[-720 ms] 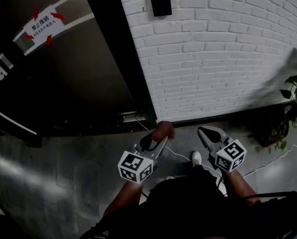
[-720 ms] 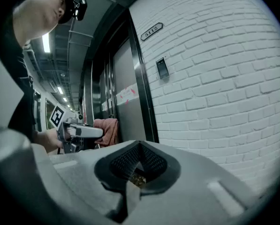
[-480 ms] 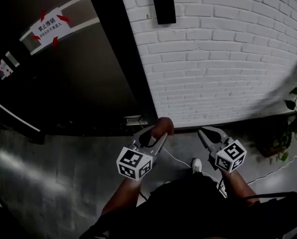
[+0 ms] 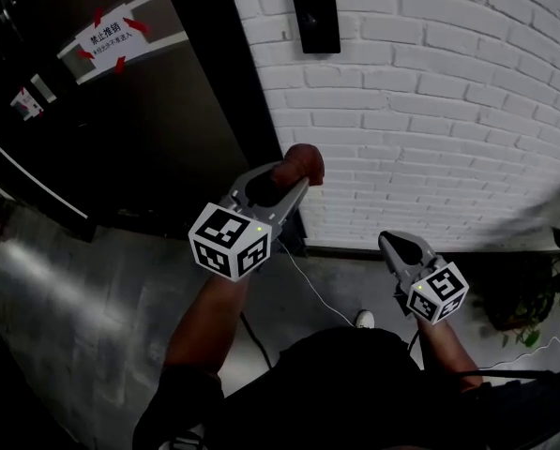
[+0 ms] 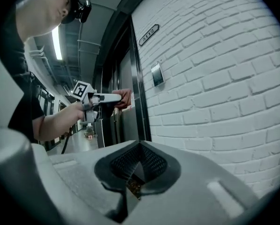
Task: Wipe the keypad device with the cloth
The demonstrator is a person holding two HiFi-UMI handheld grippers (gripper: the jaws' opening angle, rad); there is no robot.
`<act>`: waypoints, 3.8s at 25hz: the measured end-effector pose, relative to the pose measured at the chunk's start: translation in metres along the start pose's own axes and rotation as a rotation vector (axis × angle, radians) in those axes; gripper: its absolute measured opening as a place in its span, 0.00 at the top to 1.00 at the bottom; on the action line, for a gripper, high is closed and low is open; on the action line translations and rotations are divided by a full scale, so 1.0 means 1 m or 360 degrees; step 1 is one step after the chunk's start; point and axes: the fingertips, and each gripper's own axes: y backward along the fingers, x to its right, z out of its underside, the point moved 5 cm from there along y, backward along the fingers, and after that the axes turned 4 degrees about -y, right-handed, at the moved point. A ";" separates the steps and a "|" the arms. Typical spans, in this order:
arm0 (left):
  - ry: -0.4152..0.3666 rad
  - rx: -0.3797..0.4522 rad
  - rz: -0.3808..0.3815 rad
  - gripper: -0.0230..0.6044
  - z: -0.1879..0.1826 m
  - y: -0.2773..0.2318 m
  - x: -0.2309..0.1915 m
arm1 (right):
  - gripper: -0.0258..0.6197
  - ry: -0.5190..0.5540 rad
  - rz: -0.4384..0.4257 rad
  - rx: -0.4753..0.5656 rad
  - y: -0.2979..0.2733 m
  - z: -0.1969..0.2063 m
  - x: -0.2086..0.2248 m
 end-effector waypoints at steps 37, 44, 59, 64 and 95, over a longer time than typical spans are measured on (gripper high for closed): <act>-0.0274 0.0193 -0.0499 0.69 -0.208 -0.143 -0.111 | 0.97 0.0084 -0.0322 -0.0096 -0.022 -0.026 0.118; -0.0280 0.0163 -0.0493 0.70 -0.203 -0.149 -0.110 | 0.97 0.0036 -0.0332 -0.0098 -0.027 -0.016 0.123; -0.0274 0.0067 -0.0471 0.70 -0.179 -0.153 -0.106 | 0.97 0.0017 -0.0351 -0.0127 -0.029 -0.007 0.124; -0.0263 0.0007 -0.0456 0.70 -0.163 -0.155 -0.104 | 0.97 0.0005 -0.0350 -0.0135 -0.029 -0.003 0.124; -0.0185 -0.0289 -0.0348 0.70 -0.089 -0.159 -0.099 | 0.97 0.0017 -0.0357 -0.0151 -0.032 0.000 0.114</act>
